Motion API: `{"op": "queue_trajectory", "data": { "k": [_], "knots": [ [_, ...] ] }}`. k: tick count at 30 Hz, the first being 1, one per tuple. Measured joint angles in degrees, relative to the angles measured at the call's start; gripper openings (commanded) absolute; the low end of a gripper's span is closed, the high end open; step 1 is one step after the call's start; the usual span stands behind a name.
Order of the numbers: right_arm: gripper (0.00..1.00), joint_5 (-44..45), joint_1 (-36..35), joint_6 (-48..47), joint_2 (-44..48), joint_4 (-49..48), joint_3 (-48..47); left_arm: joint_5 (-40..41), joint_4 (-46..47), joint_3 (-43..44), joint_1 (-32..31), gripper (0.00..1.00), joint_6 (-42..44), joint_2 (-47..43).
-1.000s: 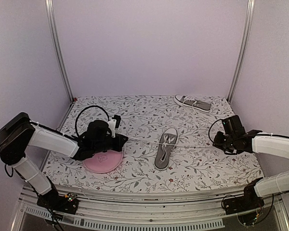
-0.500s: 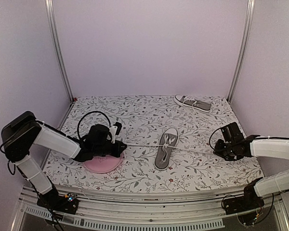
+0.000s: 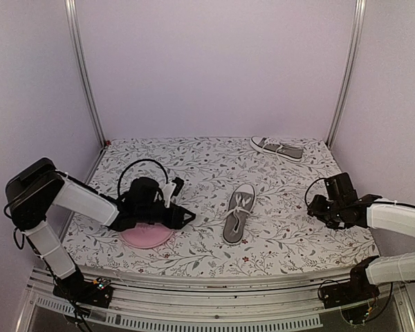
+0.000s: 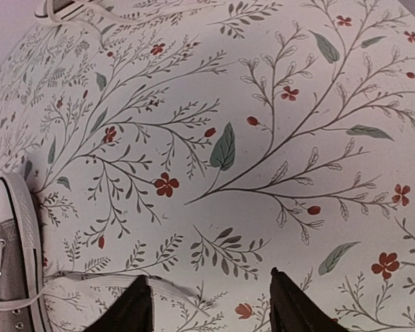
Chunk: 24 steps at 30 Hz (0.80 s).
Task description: Tie the shoes
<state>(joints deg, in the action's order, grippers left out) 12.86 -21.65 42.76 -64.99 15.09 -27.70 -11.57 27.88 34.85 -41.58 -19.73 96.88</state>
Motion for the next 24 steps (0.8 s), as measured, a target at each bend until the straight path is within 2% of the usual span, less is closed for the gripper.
{"op": "queue_trajectory", "data": {
  "k": [4,8,13,18,22,24],
  "knots": [
    [0.68,-0.48,0.20,-1.55,4.66,-0.37,0.00,-2.60,-2.19,3.37,0.00,0.67,3.63,0.04],
    [0.65,-6.54,0.31,-6.99,6.25,-4.09,0.00,-6.88,-2.97,10.14,-0.79,0.63,6.78,2.93],
    [0.64,-14.88,-0.02,-13.00,2.71,-6.05,-0.20,-10.58,-3.78,18.86,-3.96,0.59,9.97,10.91],
    [0.64,-15.39,-1.36,-14.51,-2.16,-3.50,-1.62,-12.94,-4.76,22.18,-5.90,0.58,11.15,17.29],
    [0.64,-16.00,-1.99,-14.53,-3.43,-2.91,-1.68,-13.92,-5.60,22.40,-6.10,0.50,11.15,20.02],
    [0.64,-16.15,-2.01,-14.51,-3.50,-2.95,-1.68,-14.62,-5.53,22.84,-6.10,0.48,11.06,20.44]
  ]
}}
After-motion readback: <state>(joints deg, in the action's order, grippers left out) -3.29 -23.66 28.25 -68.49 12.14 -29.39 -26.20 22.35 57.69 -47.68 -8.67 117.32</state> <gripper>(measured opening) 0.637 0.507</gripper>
